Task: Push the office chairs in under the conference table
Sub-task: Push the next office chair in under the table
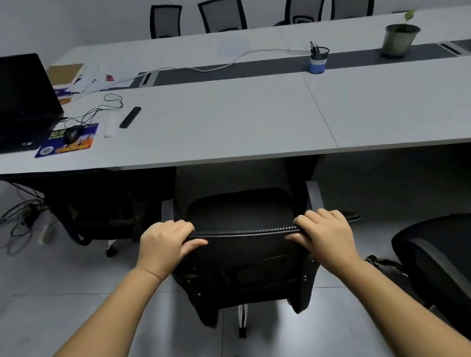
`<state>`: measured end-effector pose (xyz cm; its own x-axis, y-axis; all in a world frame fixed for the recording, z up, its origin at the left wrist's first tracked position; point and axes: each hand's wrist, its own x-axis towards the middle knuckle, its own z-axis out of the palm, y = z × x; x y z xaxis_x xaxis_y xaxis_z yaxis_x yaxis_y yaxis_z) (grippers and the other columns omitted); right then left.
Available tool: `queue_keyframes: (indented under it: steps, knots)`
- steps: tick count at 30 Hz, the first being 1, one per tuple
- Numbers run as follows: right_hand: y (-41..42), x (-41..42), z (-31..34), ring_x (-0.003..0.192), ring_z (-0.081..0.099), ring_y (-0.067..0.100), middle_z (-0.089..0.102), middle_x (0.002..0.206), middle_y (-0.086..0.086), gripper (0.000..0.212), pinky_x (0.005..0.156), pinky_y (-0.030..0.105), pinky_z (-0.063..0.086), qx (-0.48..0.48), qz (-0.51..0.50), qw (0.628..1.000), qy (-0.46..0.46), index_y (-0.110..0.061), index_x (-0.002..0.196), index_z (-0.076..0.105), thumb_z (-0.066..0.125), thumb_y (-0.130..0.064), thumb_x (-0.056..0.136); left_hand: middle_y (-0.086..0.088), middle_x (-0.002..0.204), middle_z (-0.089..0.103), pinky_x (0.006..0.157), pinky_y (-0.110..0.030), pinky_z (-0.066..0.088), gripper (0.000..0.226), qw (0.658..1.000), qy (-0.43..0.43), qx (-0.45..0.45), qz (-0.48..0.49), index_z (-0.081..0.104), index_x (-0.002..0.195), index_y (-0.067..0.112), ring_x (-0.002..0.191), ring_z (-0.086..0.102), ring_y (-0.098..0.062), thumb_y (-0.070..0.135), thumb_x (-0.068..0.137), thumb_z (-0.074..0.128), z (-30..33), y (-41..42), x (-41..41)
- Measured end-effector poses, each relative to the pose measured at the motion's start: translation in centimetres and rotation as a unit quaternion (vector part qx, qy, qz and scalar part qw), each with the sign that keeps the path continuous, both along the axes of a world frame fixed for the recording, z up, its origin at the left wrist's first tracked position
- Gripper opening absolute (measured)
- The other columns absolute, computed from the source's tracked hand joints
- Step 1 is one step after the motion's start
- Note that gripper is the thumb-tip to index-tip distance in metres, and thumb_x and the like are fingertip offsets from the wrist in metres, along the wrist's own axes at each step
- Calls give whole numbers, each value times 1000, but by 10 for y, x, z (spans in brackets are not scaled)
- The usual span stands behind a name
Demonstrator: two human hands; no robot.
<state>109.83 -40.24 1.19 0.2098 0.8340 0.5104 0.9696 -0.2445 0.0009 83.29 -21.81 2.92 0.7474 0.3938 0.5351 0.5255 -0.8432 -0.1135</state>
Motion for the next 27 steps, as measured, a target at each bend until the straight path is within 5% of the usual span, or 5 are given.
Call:
queue_keyframes:
  steps: [16, 27]
  knots:
    - [164, 76, 3, 54, 49, 21, 54, 59, -3, 58, 54, 31, 34, -13, -6, 1000, 0, -20, 72, 59, 21, -61, 90, 2, 47, 51, 41, -27, 42, 73, 999, 18, -29, -15, 54, 57, 16, 40, 50, -20, 67, 88, 12, 0, 181, 86]
    - [240, 132, 10, 56, 54, 26, 59, 62, -1, 42, 55, 30, 34, -72, 8, 997, 8, -20, 73, 60, 39, -56, 77, 3, 49, 56, 47, -27, 43, 76, 993, 39, -108, 17, 56, 59, 16, 45, 54, -20, 71, 85, 9, 1, 239, 136]
